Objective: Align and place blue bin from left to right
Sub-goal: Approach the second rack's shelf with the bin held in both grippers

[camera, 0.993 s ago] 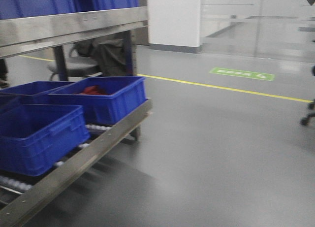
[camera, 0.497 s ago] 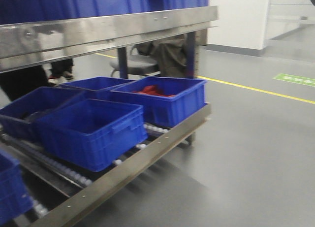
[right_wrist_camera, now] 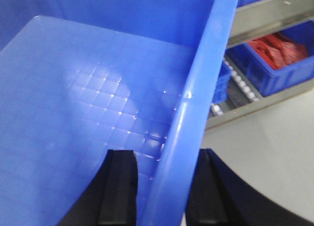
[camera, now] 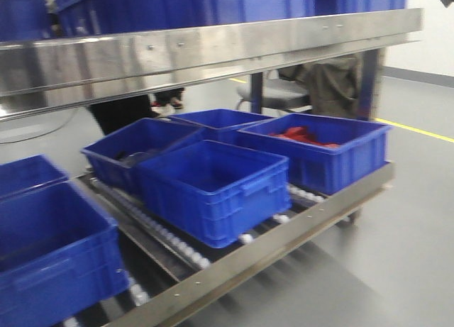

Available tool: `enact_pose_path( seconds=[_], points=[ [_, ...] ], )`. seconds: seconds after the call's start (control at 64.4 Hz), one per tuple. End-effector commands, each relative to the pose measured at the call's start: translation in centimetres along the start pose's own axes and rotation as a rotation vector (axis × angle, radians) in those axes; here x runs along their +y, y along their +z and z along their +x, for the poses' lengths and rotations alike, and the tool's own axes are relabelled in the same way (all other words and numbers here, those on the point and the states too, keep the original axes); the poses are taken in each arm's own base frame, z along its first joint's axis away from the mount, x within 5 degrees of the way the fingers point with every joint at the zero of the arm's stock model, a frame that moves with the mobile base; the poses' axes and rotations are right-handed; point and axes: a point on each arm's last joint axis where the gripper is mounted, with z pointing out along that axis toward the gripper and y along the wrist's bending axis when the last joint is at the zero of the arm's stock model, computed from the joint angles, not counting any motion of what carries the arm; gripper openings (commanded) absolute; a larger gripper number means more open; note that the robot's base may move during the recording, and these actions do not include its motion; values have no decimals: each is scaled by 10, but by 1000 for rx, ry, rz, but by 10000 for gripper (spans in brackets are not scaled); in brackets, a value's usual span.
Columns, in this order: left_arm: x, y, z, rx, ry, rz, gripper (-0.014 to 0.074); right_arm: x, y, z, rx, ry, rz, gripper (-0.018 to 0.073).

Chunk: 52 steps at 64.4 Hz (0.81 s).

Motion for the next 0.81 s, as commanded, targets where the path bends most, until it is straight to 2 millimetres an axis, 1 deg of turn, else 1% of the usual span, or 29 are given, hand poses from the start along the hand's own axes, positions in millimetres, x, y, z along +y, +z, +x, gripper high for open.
enact_pose_path(
  seconds=[0.0,0.792],
  points=[
    [-3,-17,-11,-130,5,56,-8,-1,-10,-9,-110,-11,11,-79],
    [-3,-17,-11,-130,5,56,-8,-1,-10,-9,-110,-11,11,-79]
  ],
)
